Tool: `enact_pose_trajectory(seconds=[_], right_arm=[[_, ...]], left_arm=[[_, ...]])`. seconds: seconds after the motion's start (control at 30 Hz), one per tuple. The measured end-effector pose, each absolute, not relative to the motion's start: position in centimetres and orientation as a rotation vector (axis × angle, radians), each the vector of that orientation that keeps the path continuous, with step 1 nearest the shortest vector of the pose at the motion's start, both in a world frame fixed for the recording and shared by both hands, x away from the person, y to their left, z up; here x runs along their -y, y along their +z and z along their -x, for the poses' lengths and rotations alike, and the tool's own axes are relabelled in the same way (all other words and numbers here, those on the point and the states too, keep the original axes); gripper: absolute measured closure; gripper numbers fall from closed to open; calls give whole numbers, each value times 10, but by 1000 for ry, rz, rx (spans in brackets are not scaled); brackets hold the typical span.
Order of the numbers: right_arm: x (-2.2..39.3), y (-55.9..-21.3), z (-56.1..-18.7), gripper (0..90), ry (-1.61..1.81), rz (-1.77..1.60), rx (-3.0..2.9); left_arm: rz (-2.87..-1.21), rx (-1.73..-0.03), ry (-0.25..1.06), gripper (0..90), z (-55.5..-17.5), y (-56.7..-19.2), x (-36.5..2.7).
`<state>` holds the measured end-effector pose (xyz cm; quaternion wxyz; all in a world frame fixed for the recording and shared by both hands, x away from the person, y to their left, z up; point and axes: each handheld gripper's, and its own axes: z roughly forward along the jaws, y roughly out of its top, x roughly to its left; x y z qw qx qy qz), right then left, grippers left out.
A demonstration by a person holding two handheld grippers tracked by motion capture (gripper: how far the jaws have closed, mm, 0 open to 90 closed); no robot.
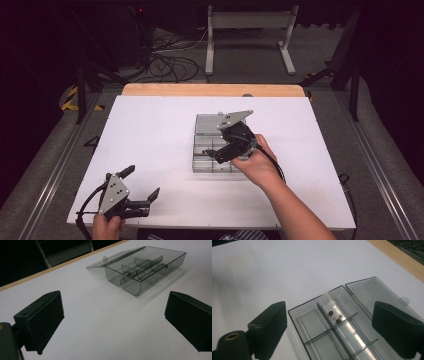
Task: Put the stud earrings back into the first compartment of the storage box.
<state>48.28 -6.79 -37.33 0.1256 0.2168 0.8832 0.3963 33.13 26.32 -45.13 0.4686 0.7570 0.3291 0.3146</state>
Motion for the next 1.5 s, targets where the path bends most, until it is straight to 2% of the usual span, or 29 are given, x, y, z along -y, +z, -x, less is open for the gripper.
enact_pose_trajectory(seconds=[0.13, 0.57, 1.07, 1.5], right_arm=[[82, -370, -471, 57, 1184, -630, -2550], [145, -385, -429, 25, 1280, -672, -2416], [200, -433, -405, 6, 1366, -749, -2331], [225, -470, -394, 1, 1372, -774, -2344]], left_arm=[[-1853, -810, 771, 28, -331, -451, -264], [-1859, -815, 765, 28, -332, -452, -262], [-1860, -804, 766, 28, -331, -453, -261], [-1862, -789, 771, 28, -330, -452, -260]])
